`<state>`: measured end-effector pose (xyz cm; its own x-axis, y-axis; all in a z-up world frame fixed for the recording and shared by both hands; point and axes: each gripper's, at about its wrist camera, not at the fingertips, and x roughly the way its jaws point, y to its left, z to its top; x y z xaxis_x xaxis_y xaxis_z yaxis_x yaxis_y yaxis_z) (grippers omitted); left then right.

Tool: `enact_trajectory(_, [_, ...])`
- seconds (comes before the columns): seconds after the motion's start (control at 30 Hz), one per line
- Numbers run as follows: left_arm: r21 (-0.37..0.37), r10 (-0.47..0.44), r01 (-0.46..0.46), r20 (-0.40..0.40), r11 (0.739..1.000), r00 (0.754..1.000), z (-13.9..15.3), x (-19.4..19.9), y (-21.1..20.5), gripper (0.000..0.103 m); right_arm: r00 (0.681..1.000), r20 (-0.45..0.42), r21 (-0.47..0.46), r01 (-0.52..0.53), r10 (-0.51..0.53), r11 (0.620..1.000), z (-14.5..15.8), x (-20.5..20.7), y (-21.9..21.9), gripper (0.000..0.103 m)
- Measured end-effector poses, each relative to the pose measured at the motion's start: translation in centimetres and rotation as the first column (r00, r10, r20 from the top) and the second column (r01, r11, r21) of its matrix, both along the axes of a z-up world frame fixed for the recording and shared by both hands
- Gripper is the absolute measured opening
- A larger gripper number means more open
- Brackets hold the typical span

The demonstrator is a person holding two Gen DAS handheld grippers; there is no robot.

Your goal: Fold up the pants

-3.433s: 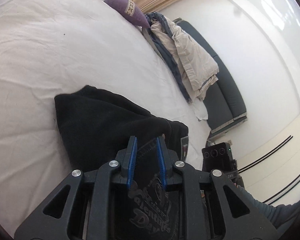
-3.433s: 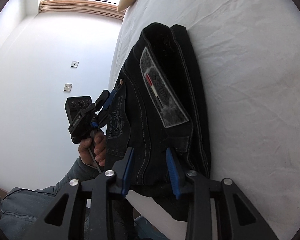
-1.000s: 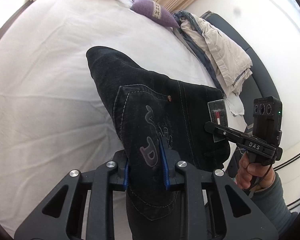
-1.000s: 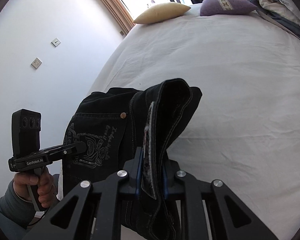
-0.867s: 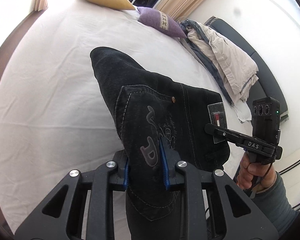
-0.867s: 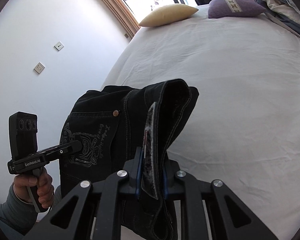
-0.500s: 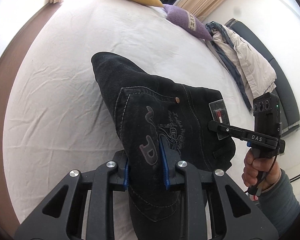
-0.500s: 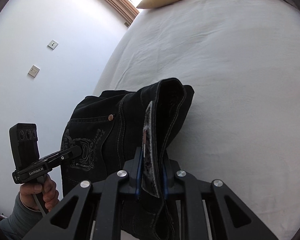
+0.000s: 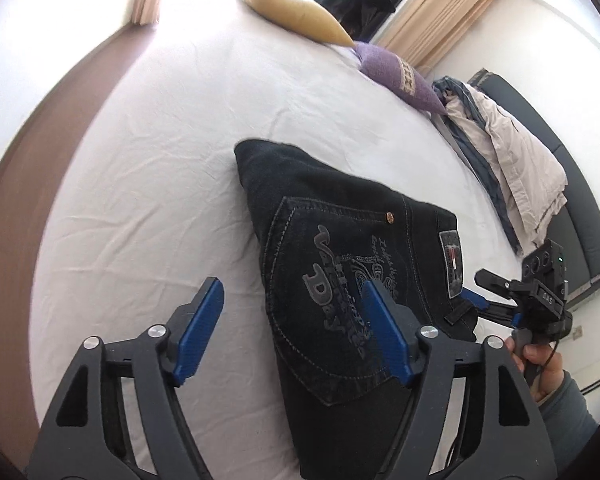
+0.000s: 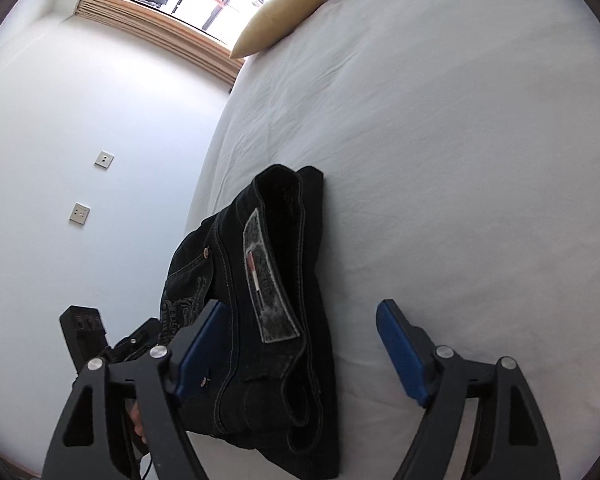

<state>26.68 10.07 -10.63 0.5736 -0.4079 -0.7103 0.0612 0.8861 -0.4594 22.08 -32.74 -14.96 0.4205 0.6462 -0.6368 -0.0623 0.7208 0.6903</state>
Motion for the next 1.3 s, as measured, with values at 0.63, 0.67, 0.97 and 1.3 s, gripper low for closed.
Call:
enact_trajectory(0.63, [0.382,0.074,-0.531,0.757,0.757,0.65,27.0,-26.7,-4.9,0.103,0.475,0.874,-0.245,0.613,-0.102,0.751,31.0,-24.1,3.9,0.103])
enact_trajectory(0.67, [0.37,0.085,-0.539,0.762,0.757,0.642,27.8,-27.7,-5.0,0.103,0.454,0.885,-0.229,0.614,-0.101,0.756,32.1,-25.1,3.9,0.103])
enact_trajectory(0.97, [0.365,0.216,-0.504,0.601,0.783,0.77,26.8,-28.9,-4.6,0.103,0.632,0.762,-0.35,0.582,-0.138,0.734,31.7,-26.0,3.7,0.103])
enact_trajectory(1.3, [0.421,0.237,-0.314,0.226,0.851,0.945,16.3,-24.2,-6.8,0.103,0.86,0.473,-0.521,0.45,-0.194,0.725,22.3,-23.3,4.8,0.103])
